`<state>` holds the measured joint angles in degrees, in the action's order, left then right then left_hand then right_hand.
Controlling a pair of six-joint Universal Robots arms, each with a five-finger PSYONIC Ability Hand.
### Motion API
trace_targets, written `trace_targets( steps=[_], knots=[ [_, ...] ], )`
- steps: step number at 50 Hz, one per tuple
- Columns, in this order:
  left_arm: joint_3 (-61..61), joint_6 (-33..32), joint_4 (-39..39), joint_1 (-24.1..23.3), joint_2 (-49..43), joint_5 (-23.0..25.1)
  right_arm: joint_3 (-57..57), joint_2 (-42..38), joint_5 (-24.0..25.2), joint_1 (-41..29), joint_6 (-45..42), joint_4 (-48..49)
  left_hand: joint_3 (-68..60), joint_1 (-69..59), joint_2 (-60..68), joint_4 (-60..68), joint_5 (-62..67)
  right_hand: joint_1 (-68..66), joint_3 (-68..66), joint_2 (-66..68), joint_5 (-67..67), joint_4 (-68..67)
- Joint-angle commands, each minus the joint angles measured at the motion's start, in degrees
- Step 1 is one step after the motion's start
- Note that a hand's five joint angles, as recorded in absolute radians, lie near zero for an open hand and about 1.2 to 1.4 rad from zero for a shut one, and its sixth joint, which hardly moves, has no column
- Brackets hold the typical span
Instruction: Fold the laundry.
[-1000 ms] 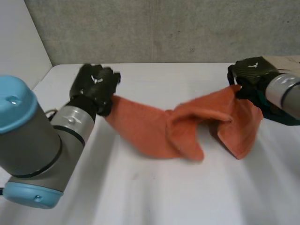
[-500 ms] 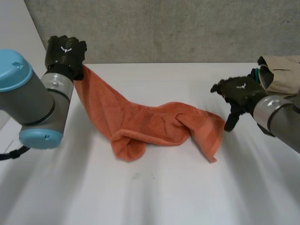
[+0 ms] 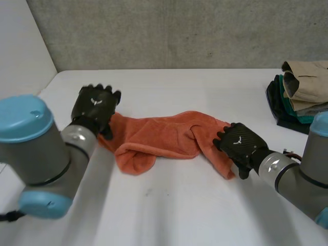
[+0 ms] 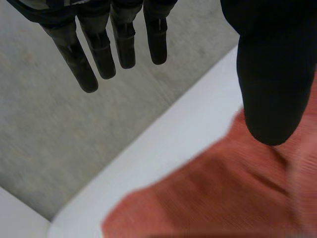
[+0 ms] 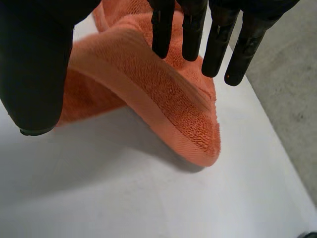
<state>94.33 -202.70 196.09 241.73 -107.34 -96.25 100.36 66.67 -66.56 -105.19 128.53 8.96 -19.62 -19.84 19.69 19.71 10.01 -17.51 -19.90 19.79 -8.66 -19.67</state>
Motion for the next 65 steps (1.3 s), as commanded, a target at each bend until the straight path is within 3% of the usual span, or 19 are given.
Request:
trace_targets(
  steps=[1,5,11,16,23,27,32,36,41,46,49,52,58,62,65],
  knots=[
    [4.6,12.7,-10.1,1.7,3.8,0.5,-1.2,-4.5,3.1,-1.1,-4.9,3.1,-5.2,-5.0,5.2,5.1,4.8,-7.2,-4.8,4.9,-6.1,-5.0],
    [5.1,19.7,-13.8,3.9,3.4,2.0,-1.3,-5.9,4.2,-1.5,-4.4,6.8,-5.9,-5.7,5.8,5.8,5.5,-8.7,-6.3,6.4,-7.6,-6.6],
    [6.2,22.3,-13.5,5.8,1.4,5.6,-1.3,-7.5,4.2,-4.0,-4.0,11.8,-9.3,-9.0,9.2,9.2,8.9,-18.3,-15.9,16.0,-17.1,-16.1],
    [3.8,22.8,-10.3,5.1,-4.8,7.0,-2.9,-8.0,3.5,-4.2,-0.1,13.3,-11.6,-11.4,11.5,11.5,11.2,-62.4,-60.0,60.1,-61.3,-60.3],
    [-1.5,22.8,-10.0,2.6,-10.1,6.4,-4.3,-6.2,2.0,-3.6,12.0,12.7,-19.2,-19.0,19.1,19.1,18.8,-62.5,-60.1,60.2,-61.3,-60.3],
    [-4.9,22.9,-9.9,1.9,-13.5,6.1,-4.8,-1.7,1.0,-0.5,22.2,11.4,-31.8,-31.6,31.7,31.7,31.4,-62.5,-60.1,60.2,-61.3,-60.3],
    [-7.4,22.3,-10.1,1.6,-15.1,6.3,-6.6,5.3,1.4,7.6,35.7,5.7,-60.4,-60.1,60.3,60.3,60.0,-62.5,-60.1,60.2,-61.3,-60.3],
    [-7.7,21.8,-10.4,0.9,-14.4,6.0,-9.7,7.8,1.6,10.8,39.5,-0.3,-60.4,-60.2,60.3,60.3,60.0,-62.5,-60.1,60.2,-61.3,-60.3],
    [-6.6,21.5,-10.8,0.7,-9.0,6.0,-15.8,7.4,1.3,13.8,37.4,-12.3,-60.4,-60.2,60.3,60.3,60.0,-62.5,-60.1,60.2,-61.3,-60.3],
    [-4.3,15.3,-11.2,0.9,-2.7,6.2,-19.7,2.3,0.7,14.0,27.0,-24.4,-60.4,-60.2,60.3,60.3,60.0,-62.5,-60.1,60.2,-61.3,-60.3],
    [-4.1,7.6,-11.2,0.9,-3.8,6.1,-21.5,-1.4,-1.5,13.7,18.0,-30.8,-60.4,-60.2,60.3,60.3,60.0,-62.5,-60.1,60.2,-61.3,-60.3],
    [-5.4,0.1,-10.7,1.1,-7.9,5.9,-23.8,-3.4,-5.0,11.9,17.0,-31.5,-60.4,-60.2,60.3,60.3,60.0,-62.5,-60.1,60.2,-61.3,-60.3],
    [-16.8,-8.0,-6.3,0.9,-15.4,4.0,-29.9,-6.4,-7.1,6.9,22.5,-21.7,-60.4,-60.2,60.3,60.3,60.0,-62.5,-60.1,60.2,-61.3,-60.3],
    [-28.6,-10.2,1.1,1.0,-19.0,2.8,-35.0,-6.9,-7.4,5.6,27.4,-10.1,-60.4,-60.2,60.3,60.3,60.0,-62.5,-60.1,60.2,-61.3,-60.3],
    [-37.0,-10.4,10.8,1.2,-19.0,2.8,-39.3,-6.7,-7.4,4.6,32.8,1.6,-60.4,-60.2,60.3,60.3,60.0,-62.5,-60.1,60.2,-61.3,-60.3]
  ],
)
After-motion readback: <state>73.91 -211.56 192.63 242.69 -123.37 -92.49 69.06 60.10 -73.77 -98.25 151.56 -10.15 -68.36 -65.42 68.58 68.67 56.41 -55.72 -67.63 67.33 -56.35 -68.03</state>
